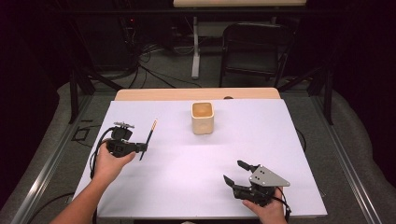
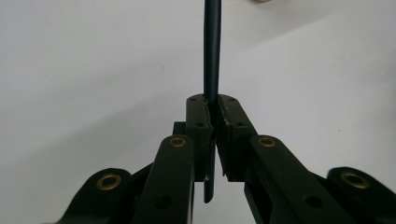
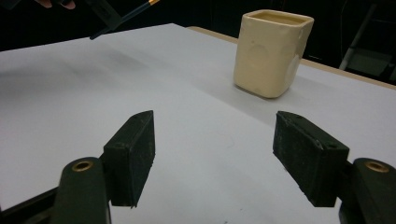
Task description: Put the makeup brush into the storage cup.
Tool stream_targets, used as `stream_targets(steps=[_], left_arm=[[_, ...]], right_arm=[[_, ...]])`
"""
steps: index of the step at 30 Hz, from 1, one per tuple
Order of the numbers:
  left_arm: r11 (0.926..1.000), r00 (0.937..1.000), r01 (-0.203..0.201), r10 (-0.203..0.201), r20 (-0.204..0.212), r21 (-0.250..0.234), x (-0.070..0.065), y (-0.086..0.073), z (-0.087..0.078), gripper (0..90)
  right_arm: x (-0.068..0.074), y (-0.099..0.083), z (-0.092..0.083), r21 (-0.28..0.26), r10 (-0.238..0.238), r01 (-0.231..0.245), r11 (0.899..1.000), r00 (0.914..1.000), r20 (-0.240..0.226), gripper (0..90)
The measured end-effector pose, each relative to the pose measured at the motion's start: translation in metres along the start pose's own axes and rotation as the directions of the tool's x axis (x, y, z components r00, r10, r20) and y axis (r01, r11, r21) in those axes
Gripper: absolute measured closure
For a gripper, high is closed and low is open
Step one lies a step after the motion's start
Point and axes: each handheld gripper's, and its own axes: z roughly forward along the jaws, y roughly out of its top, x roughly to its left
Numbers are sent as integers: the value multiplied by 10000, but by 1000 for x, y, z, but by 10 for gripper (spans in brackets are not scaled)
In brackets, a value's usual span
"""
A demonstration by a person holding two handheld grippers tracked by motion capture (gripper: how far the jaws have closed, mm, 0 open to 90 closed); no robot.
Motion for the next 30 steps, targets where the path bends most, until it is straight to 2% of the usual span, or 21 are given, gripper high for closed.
stream_targets(steps=[9, 13, 16, 22, 25, 27, 30], left_arm=[[9953, 9988, -254, 292, 391, -935, -5, -8, -2, 837], [9879, 9968, -378, 480, 646, -1501, -7, -10, -4, 837], [9851, 9956, -386, 522, 775, -1678, -8, -11, -5, 837], [9739, 9921, -458, 704, 1040, -2223, -13, -17, -3, 837], [9657, 9900, -494, 811, 1156, -2548, -16, -20, -1, 838], [9603, 9886, -680, 1012, 1111, -2704, -18, -22, -1, 838], [9495, 9856, -730, 1154, 1234, -3051, -23, -25, 0, 837]], right_arm=[[0, 0, 0, 25, 21, -21, 10000, 10000, 0, 293], [1, 0, 1, 56, 53, -53, 10000, 10000, -13, 293], [1, 0, 1, 59, 28, -28, 10000, 10000, -7, 293], [1, 0, 1, 72, 46, -46, 10000, 10000, -1, 293], [1, 0, 1, 79, 18, -18, 10000, 10000, -10, 293], [1, -1, 2, 72, 27, -26, 10000, 10000, -29, 293], [1, -1, 2, 83, 24, -24, 10000, 10000, -42, 293]])
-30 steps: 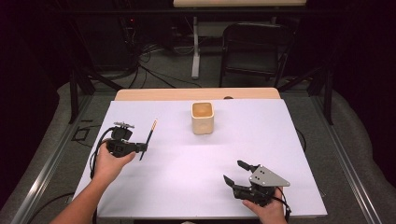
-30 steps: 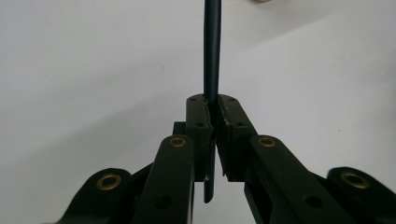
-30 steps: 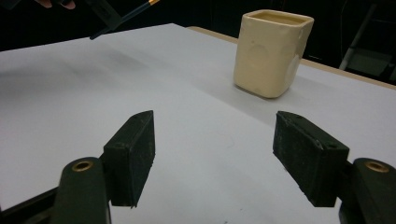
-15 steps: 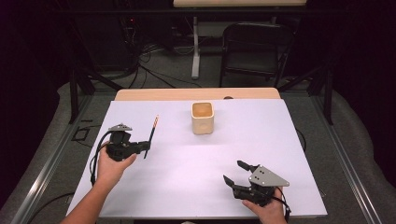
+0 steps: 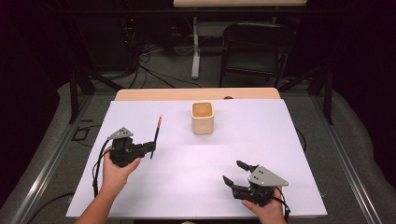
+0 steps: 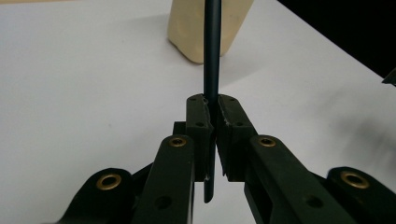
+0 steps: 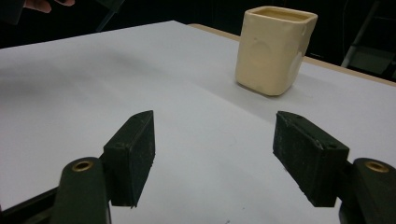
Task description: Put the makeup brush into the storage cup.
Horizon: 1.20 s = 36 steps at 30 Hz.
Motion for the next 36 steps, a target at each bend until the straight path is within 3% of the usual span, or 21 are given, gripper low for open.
stream_targets(steps=[8, 15, 21, 22, 23, 24, 30, 36], left_arm=[[9975, 9988, -276, 301, 386, -651, -11, -10, 4, 837], [9909, 9946, -595, 692, 775, -1211, -21, -18, 5, 838], [9903, 9942, -614, 718, 807, -1248, -22, -19, 4, 838], [9853, 9910, -570, 754, 1107, -1609, -30, -23, 6, 838], [9853, 9910, -570, 754, 1107, -1609, -30, -23, 6, 838], [9853, 9910, -570, 754, 1107, -1609, -30, -23, 6, 838], [9833, 9869, -662, 895, 1342, -1694, -39, -26, 10, 838], [9829, 9817, -733, 1010, 1613, -1689, -45, -29, 13, 838]], right_arm=[[1, 0, 2, 59, 27, -27, 10000, 10000, -37, 293], [-3, 0, 3, 97, 183, -182, 9998, 9998, -32, 292], [-4, 0, 3, 137, 323, -322, 9994, 9995, -70, 292], [-4, 0, 3, 137, 323, -322, 9994, 9995, -70, 292], [-4, 0, 3, 137, 323, -322, 9994, 9995, -70, 292], [-7, 1, 6, 187, 577, -571, 9982, 9977, -353, 292], [-8, 6, 9, 266, 695, -684, 9973, 9967, -412, 301], [-4, 12, 13, 366, 378, -356, 9987, 9974, -620, 304]])
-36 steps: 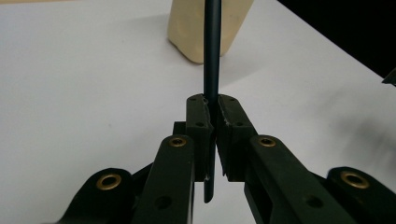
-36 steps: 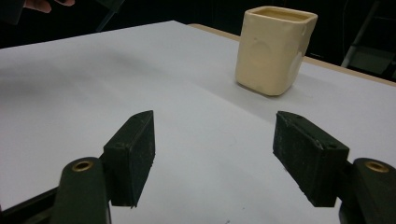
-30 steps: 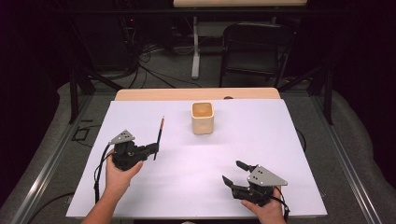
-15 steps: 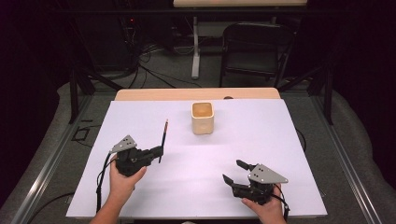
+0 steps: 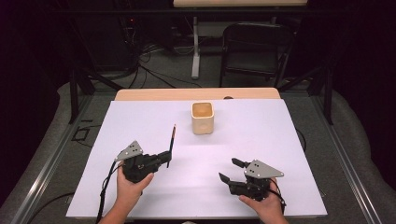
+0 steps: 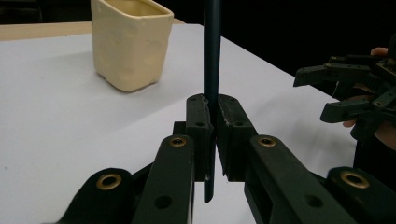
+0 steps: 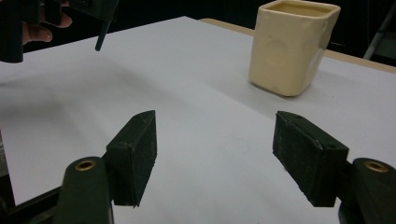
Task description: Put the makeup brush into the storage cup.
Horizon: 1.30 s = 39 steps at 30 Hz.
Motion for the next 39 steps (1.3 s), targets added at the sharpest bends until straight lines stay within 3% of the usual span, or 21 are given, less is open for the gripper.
stream_targets(steps=[3, 7, 10, 16, 19, 24, 25, 30, 31, 32, 34, 37, 39], left_arm=[[10000, 9999, -54, 54, -96, -8, -2, -1, 1, 838], [9999, 9999, -144, 144, 53, -3, -4, -1, 3, 838], [9998, 9998, -184, 184, -70, -40, -7, -2, 5, 838], [9996, 9996, -286, 286, 11, 13, -12, -3, 9, 838], [9994, 9992, -357, 356, 195, 25, -13, -4, 11, 838], [9991, 9990, -432, 432, 126, -3, -18, -7, 16, 838], [9991, 9990, -432, 432, 126, -3, -18, -7, 16, 838], [9991, 9990, -432, 432, 126, -3, -18, -7, 16, 838], [9989, 9984, -475, 474, 306, 50, -18, -8, 18, 838], [9990, 9989, -451, 450, 139, 37, -19, -8, 19, 837], [9989, 9985, -460, 458, 306, 60, -18, -9, 20, 838], [9987, 9987, -497, 496, 139, 78, -19, -10, 22, 838], [9988, 9984, -477, 474, 311, 83, -19, -10, 23, 838]], right_arm=[[2, 2, 2, -3, -174, 174, 9998, 9998, -103, 331], [3, 3, 6, -103, -489, 490, 9987, 9988, 53, 331], [4, 5, 8, -143, -607, 610, 9980, 9979, 204, 331], [2, 12, 11, -334, -366, 371, 9988, 9992, 149, 366], [2, 14, 14, -494, -194, 185, 9986, 9997, -179, 368], [4, 17, 18, -657, -357, 329, 9973, 9985, -417, 368], [8, 23, 26, -702, -584, 550, 9960, 9972, -476, 368], [8, 23, 26, -702, -584, 550, 9960, 9972, -476, 380], [8, 23, 26, -702, -584, 550, 9960, 9972, -476, 380], [9, 25, 30, -651, -543, 510, 9966, 9973, -492, 380], [9, 27, 32, -576, -487, 458, 9973, 9976, -502, 381], [10, 30, 35, -558, -514, 492, 9972, 9979, -389, 396], [10, 31, 36, -564, -462, 434, 9975, 9977, -497, 402]])
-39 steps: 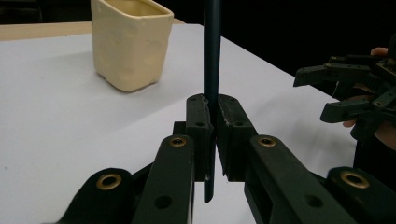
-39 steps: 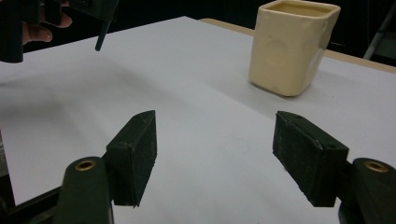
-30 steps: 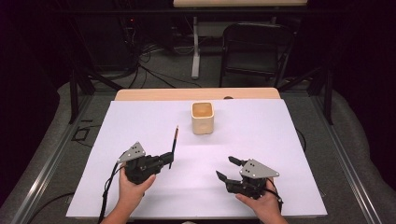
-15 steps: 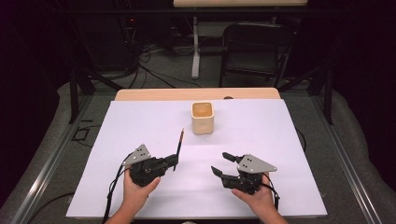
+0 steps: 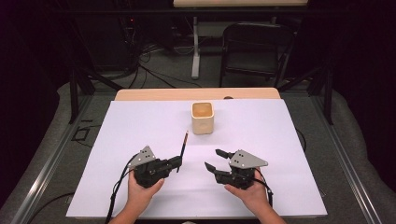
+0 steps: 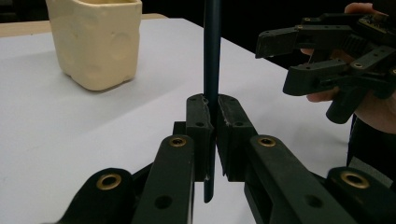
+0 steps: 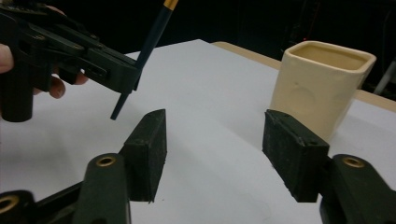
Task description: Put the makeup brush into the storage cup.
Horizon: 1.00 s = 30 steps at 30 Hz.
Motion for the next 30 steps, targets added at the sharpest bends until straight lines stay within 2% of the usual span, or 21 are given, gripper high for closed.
stream_targets(steps=[5, 8, 13, 19, 20, 28, 30], left_arm=[[10000, 9999, -47, 48, -153, 17, -1, -1, 3, 837], [10000, 10000, -27, 27, -44, 30, -1, -2, 5, 837], [10000, 9999, -22, 23, -143, 64, -1, -3, 7, 838], [10000, 10000, -42, 42, 14, 80, 0, -3, 8, 838], [10000, 9999, -38, 39, -148, 73, 0, -3, 8, 838], [10000, 9999, -16, 17, -142, 43, 0, -4, 9, 838], [10000, 9999, -19, 19, -144, 24, 0, -4, 9, 838]], right_arm=[[0, 2, 4, 109, 156, -155, 9998, 9999, -40, 402], [-1, 4, 7, -21, 348, -349, 9994, 9993, -113, 417], [-2, 6, 11, -178, 682, -688, 9975, 9972, -292, 427], [-3, 10, 15, -336, 1141, -1158, 9927, 9923, -484, 451], [-3, 11, 16, -349, 1168, -1187, 9923, 9918, -515, 454], [-3, 14, 21, -396, 1490, -1522, 9876, 9861, -741, 469], [-4, 14, 21, -446, 1675, -1716, 9842, 9824, -823, 475]])
